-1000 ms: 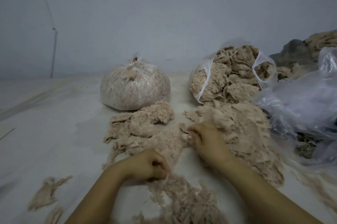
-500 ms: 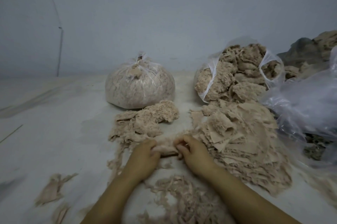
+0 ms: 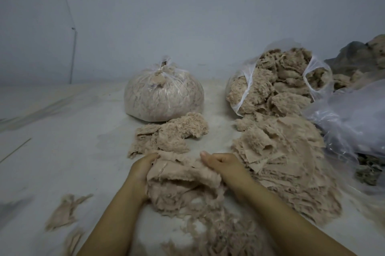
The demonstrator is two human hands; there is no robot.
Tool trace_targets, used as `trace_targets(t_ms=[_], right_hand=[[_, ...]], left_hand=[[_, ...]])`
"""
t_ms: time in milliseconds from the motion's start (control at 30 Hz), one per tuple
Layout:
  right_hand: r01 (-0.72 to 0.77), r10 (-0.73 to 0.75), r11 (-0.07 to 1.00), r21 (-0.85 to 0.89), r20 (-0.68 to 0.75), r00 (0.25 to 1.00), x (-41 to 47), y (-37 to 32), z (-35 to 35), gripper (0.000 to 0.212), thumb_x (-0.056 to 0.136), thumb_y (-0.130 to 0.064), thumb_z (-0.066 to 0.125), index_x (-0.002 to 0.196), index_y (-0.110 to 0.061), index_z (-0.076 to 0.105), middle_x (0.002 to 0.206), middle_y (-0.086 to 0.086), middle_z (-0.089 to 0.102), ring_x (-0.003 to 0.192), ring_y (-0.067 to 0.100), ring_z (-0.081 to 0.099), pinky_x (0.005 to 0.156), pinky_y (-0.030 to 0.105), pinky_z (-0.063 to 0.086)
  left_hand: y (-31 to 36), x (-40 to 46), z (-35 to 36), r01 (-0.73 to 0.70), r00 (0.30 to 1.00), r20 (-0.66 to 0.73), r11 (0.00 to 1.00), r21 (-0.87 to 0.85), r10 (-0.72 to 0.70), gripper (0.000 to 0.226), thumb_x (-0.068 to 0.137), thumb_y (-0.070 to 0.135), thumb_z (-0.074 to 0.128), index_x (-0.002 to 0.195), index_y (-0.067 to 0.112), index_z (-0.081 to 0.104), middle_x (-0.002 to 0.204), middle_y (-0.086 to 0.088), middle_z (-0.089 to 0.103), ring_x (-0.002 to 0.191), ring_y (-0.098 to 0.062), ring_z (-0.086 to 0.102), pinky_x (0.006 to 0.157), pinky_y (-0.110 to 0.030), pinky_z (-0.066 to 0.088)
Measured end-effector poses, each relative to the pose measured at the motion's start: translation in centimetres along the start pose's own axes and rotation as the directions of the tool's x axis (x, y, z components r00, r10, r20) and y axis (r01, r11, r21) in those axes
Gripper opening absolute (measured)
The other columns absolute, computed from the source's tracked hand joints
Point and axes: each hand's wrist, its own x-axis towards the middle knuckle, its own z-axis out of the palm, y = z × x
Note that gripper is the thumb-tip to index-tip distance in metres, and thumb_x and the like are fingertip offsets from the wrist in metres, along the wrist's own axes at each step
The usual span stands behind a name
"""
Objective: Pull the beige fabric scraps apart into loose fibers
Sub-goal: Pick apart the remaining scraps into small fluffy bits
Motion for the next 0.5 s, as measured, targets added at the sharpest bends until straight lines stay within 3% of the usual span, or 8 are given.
trace_targets(t_ms=[167,300,433,500], right_hand=[[-0.084,0.08,0.996,0.022,0.144,0.986,-1.1,-1.1,-1.3,0.014,0.083,-0.019,0.073,0.075,-0.008,0.069,0.057,-0.001,0.063,0.044,0.006,0.053,0.046,0.017,0.043],[-0.042,0.049,0.996,-0.083,0.093,0.994,-1.8,-1.5,-2.4,0.028,0.078,-0.032,0.075,0.056,-0.018,0.063,0.051,-0.007,0.056,0.045,0.004,0.048,0.051,0.014,0.042],[-0.08,0.188,0.949,-0.306,0.343,0.92,-3.3,-2.7,-4.3,0.037,0.072,-0.047,0.077,0.05,-0.021,0.062,0.046,-0.004,0.046,0.042,0.014,0.032,0.049,0.023,0.031],[-0.069,0.215,0.923,-0.379,0.359,0.908,-3.7,-3.1,-4.8,0.039,0.067,-0.054,0.077,0.053,-0.02,0.064,0.051,0.002,0.043,0.048,0.022,0.029,0.052,0.03,0.027]], left_hand=[[-0.3,-0.1,0.2,-0.065,0.998,0.019,0.998,-0.023,0.065,0.028,0.095,0.028,0.055,0.094,0.003,0.068,0.084,-0.017,0.074,0.07,-0.03,0.072,0.055,-0.034,0.056],[0.0,0.4,-0.2,-0.119,0.989,-0.087,0.993,-0.017,0.117,0.028,0.094,0.03,0.056,0.092,0.005,0.066,0.073,-0.013,0.073,0.07,-0.029,0.07,0.062,-0.035,0.053],[-0.3,0.6,0.0,-0.12,0.986,-0.116,0.992,0.039,0.124,0.029,0.094,0.032,0.057,0.087,0.006,0.066,0.067,-0.012,0.072,0.064,-0.028,0.068,0.06,-0.034,0.052],[-0.5,0.5,0.4,-0.136,0.984,-0.11,0.99,0.044,0.14,0.028,0.095,0.032,0.055,0.086,0.007,0.066,0.066,-0.01,0.072,0.063,-0.027,0.068,0.059,-0.033,0.051]])
